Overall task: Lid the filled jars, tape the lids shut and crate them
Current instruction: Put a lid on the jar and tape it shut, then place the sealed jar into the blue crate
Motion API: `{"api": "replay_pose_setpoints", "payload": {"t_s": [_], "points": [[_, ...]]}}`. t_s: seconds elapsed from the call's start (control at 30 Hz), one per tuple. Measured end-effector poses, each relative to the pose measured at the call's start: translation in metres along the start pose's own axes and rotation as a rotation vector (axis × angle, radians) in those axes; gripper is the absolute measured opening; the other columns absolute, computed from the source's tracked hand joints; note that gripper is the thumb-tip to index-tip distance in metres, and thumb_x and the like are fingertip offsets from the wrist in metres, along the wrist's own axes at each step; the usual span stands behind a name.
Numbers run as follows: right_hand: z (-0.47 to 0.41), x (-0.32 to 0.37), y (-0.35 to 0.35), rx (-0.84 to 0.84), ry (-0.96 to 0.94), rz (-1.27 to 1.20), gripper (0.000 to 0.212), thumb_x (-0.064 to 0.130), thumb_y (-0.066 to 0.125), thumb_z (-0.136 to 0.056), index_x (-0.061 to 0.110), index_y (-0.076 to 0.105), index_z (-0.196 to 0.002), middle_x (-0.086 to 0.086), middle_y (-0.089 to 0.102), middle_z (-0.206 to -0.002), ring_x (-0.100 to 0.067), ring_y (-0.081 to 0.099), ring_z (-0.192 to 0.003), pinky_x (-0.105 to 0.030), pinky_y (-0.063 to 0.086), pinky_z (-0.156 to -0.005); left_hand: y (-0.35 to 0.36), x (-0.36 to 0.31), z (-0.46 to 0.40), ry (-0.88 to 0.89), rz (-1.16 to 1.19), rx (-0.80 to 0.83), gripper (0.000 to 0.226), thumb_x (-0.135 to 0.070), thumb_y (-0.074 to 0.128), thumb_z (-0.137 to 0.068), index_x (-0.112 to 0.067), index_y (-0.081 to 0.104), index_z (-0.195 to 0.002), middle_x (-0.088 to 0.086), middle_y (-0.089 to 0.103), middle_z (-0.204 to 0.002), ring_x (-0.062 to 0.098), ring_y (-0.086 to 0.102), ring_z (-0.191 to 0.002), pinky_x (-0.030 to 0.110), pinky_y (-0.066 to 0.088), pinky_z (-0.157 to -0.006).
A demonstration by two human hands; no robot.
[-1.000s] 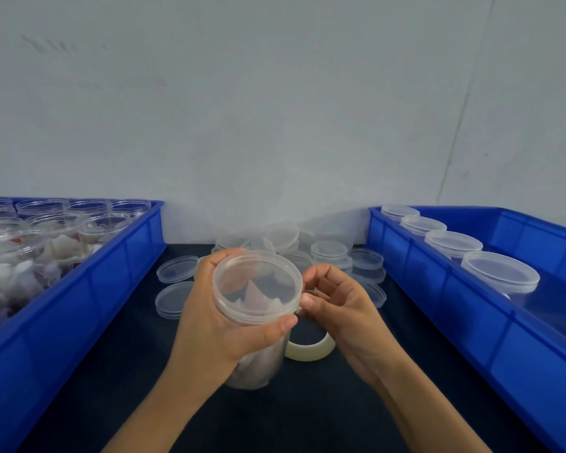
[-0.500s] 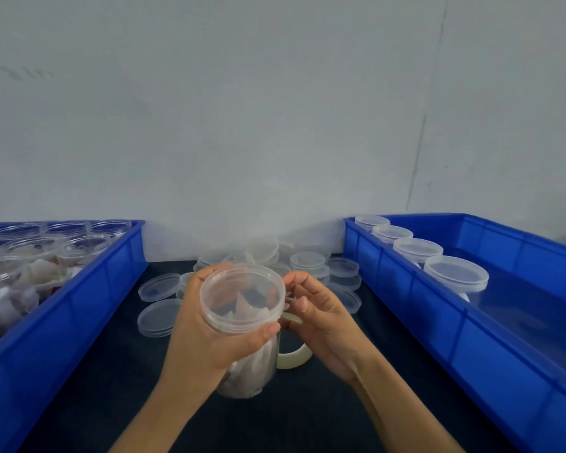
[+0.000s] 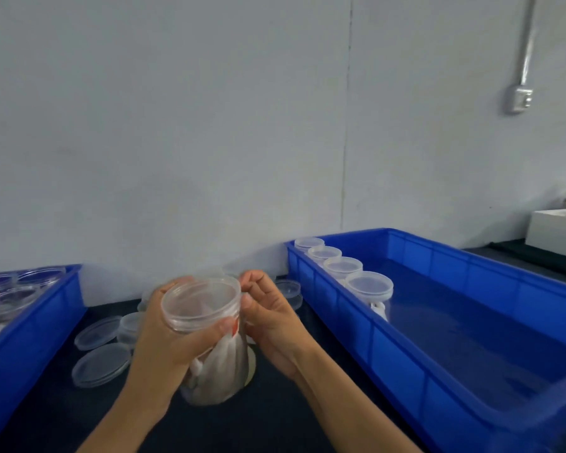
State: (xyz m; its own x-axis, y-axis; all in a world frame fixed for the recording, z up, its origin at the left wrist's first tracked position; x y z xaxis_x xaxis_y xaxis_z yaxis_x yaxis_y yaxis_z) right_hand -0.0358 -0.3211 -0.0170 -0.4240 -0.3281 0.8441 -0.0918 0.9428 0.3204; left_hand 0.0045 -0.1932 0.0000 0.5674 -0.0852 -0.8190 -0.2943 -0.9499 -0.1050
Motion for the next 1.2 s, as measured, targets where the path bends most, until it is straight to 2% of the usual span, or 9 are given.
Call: {"api": "replay_pose_setpoints", "payload": {"t_s": [0.1,0.3,0.37,0.47,0.6,0.77,0.93,1.07,1.2], "points": [[0.001,0.022,-0.013,-0.119,-0.006,0.021,0.011,0.017,0.055,-0.092,0.017,0.053,-0.102,-0.004,0.055,-0.097,-0.02,0.048,-0.086,-0.032,0.038,-0.075,0.018,-0.014,-0.012,-0.005,-0.007,-0.007,0.084,-0.045,0.086,-0.047,-0.007,0.058,-0.116,0.009,0.067,-0.106,0.024,0.066,-0.098,0.049,0.053,-0.087],[-0.003,0.077,-0.048,-0.272,0.051,0.323,0.031,-0.005,0.042,-0.095,0.015,0.053,-0.116,-0.006,0.062,-0.116,-0.014,0.061,-0.097,-0.024,0.051,-0.082,0.07,-0.02,-0.056,-0.074,0.022,0.012,0.068,-0.017,0.086,-0.069,0.003,0.05,-0.123,0.019,0.062,-0.113,0.031,0.063,-0.104,0.035,0.055,-0.083],[-0.007,0.088,-0.057,-0.24,0.093,0.428,0.045,-0.007,0.046,-0.092,0.017,0.046,-0.13,-0.009,0.057,-0.128,-0.017,0.059,-0.109,-0.029,0.05,-0.09,0.088,-0.021,-0.068,-0.115,0.113,0.036,0.069,-0.015,0.085,-0.071,0.003,0.047,-0.124,0.022,0.061,-0.115,0.033,0.064,-0.105,0.048,0.055,-0.087],[-0.019,0.094,-0.069,-0.19,0.157,0.688,0.081,0.001,0.068,-0.085,0.019,0.02,-0.148,-0.007,0.046,-0.14,-0.021,0.049,-0.126,-0.036,0.042,-0.108,0.113,-0.02,-0.08,-0.148,0.223,0.004,0.064,-0.013,0.082,-0.073,-0.017,0.04,-0.122,0.002,0.058,-0.112,0.012,0.063,-0.098,0.026,0.055,-0.073],[-0.049,0.112,-0.106,-0.409,0.061,0.913,0.092,0.012,0.085,-0.07,0.004,0.027,-0.141,-0.015,0.047,-0.132,-0.027,0.054,-0.12,-0.038,0.051,-0.098,0.155,-0.017,-0.106,-0.176,0.242,0.019,0.063,-0.012,0.08,-0.076,-0.022,0.038,-0.121,-0.006,0.052,-0.112,0.014,0.056,-0.108,0.027,0.05,-0.091],[-0.082,0.14,-0.171,-0.556,-0.052,0.927,0.085,0.019,0.088,-0.062,0.003,0.041,-0.131,-0.019,0.053,-0.125,-0.034,0.06,-0.109,-0.048,0.056,-0.085,0.201,-0.019,-0.152,-0.095,0.05,0.1,0.071,-0.025,0.08,-0.078,-0.018,0.039,-0.136,0.0,0.036,-0.128,0.012,0.046,-0.111,0.017,0.046,-0.084],[-0.108,0.159,-0.245,-0.741,-0.096,1.148,0.088,0.015,0.082,-0.067,0.019,0.029,-0.137,-0.007,0.047,-0.131,-0.028,0.054,-0.113,-0.048,0.052,-0.09,0.258,-0.003,-0.201,0.032,-0.021,0.275,0.051,-0.005,0.069,-0.086,-0.015,0.045,-0.129,-0.016,0.054,-0.104,0.003,0.059,-0.092,0.013,0.052,-0.071],[-0.124,0.144,-0.301,-0.785,0.003,1.185,0.095,0.015,0.086,-0.062,0.024,0.027,-0.137,-0.004,0.051,-0.13,-0.026,0.054,-0.112,-0.047,0.053,-0.086,0.303,0.034,-0.224,0.098,-0.313,0.409,0.061,-0.004,0.054,-0.094,-0.017,0.031,-0.149,0.008,0.044,-0.141,0.025,0.05,-0.125,0.033,0.045,-0.103],[-0.126,0.122,-0.349,-0.837,0.141,1.194,0.097,0.008,0.083,-0.063,0.025,0.024,-0.138,-0.005,0.049,-0.129,-0.027,0.053,-0.11,-0.046,0.054,-0.08,0.331,0.079,-0.235,0.108,-0.607,0.558,0.07,0.0,0.045,-0.093,-0.026,0.021,-0.154,0.009,0.034,-0.152,0.03,0.038,-0.134,0.037,0.038,-0.106]]}}
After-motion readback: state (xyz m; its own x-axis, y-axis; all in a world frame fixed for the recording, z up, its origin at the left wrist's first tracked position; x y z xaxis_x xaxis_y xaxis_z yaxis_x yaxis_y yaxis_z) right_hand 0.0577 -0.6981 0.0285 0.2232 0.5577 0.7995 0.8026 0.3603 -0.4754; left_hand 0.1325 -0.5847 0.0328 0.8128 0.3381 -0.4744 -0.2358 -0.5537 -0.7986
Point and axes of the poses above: each hand's wrist, its own z-axis away from the middle knuckle, its own y-axis out of the palm, x = y × z, the point moved 8 cm from there along -z, towards the middle knuckle
